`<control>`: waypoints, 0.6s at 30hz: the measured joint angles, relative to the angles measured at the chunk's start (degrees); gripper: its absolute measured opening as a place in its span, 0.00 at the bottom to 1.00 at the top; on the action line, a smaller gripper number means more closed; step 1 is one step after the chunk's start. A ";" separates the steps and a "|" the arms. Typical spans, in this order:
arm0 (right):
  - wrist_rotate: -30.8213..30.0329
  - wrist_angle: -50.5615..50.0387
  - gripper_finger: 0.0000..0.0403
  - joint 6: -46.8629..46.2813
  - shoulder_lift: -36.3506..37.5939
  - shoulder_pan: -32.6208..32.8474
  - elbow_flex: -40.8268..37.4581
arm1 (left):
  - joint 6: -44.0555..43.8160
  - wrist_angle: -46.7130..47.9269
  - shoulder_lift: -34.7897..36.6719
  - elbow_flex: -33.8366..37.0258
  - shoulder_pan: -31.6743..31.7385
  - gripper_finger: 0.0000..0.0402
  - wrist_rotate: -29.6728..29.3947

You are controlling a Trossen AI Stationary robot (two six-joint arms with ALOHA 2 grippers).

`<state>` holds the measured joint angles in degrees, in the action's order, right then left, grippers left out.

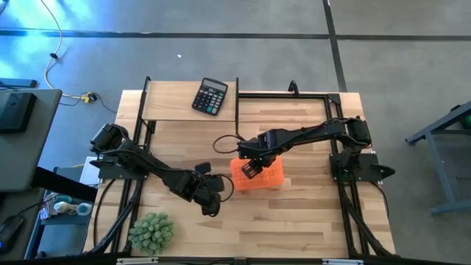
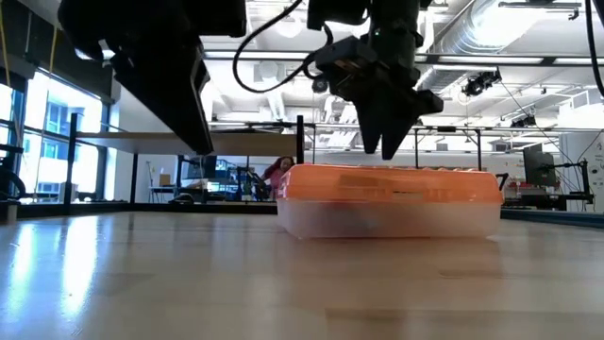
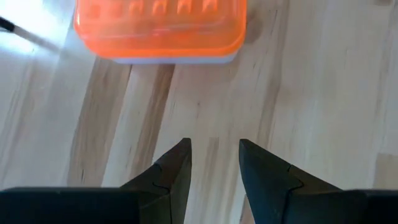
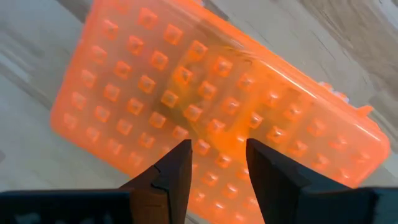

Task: Pack school essentials
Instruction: Close the orange supply box

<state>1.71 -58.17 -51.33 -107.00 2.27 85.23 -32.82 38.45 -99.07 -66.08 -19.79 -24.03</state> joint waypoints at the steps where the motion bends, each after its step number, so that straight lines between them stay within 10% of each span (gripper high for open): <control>1: 0.13 -0.60 0.36 0.52 0.00 -0.32 0.00 | 0.02 -0.76 -0.02 0.00 0.00 0.30 -0.06; 18: -4.60 -7.37 0.36 11.13 1.40 -12.53 0.15 | 14.44 -22.91 -0.49 -0.02 2.96 0.30 0.55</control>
<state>-2.89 -65.54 -40.20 -105.60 -10.26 85.38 -18.38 15.53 -99.55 -66.10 -16.83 -23.49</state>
